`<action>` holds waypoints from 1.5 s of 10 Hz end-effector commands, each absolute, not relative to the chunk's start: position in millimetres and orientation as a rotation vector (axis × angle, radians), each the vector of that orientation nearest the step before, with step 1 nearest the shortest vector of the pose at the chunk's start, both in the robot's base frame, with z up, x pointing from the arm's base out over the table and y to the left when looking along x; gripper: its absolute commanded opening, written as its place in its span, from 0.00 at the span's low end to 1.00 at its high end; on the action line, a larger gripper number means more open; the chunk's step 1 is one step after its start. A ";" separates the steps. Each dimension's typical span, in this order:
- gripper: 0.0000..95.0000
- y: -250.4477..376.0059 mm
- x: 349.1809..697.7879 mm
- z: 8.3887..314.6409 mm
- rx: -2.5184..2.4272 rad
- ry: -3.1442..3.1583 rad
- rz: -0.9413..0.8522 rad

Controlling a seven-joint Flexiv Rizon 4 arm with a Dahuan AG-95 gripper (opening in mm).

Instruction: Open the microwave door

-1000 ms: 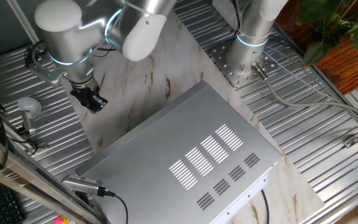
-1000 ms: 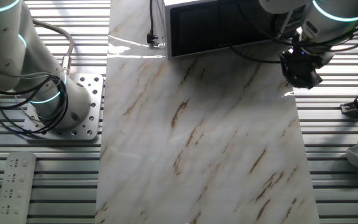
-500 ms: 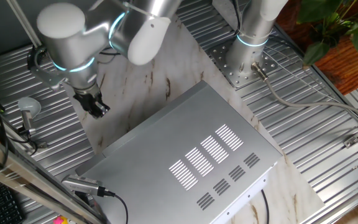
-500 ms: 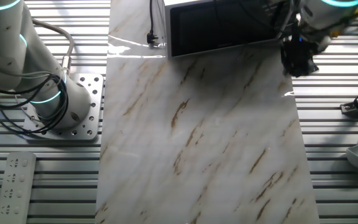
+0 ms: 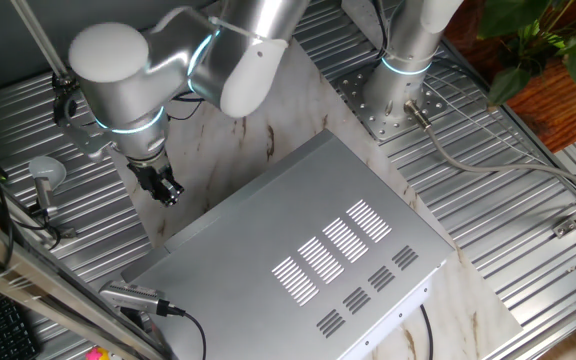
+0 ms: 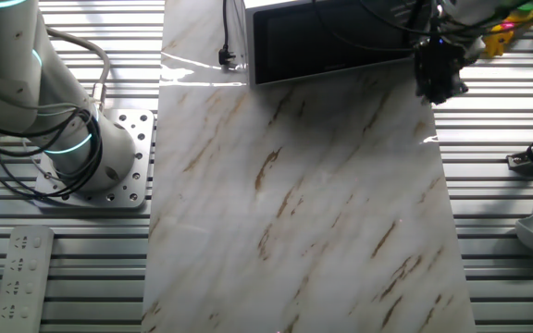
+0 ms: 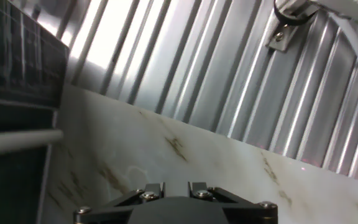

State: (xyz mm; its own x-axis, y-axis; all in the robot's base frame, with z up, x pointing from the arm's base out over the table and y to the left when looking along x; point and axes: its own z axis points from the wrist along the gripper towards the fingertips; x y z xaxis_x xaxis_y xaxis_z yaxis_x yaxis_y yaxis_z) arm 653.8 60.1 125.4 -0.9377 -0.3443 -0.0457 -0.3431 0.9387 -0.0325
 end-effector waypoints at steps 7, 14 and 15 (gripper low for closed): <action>0.00 12.9 654.8 117.5 -0.655 3.012 -0.018; 0.00 22.3 657.1 117.2 -0.594 3.020 -0.004; 0.00 20.5 656.2 119.1 -0.534 3.034 -0.001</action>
State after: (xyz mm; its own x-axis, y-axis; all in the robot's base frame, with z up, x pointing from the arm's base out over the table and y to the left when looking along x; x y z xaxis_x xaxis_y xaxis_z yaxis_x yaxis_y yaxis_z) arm 654.8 21.5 119.2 -0.9314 -0.3583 -0.0645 -0.3584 0.9335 -0.0105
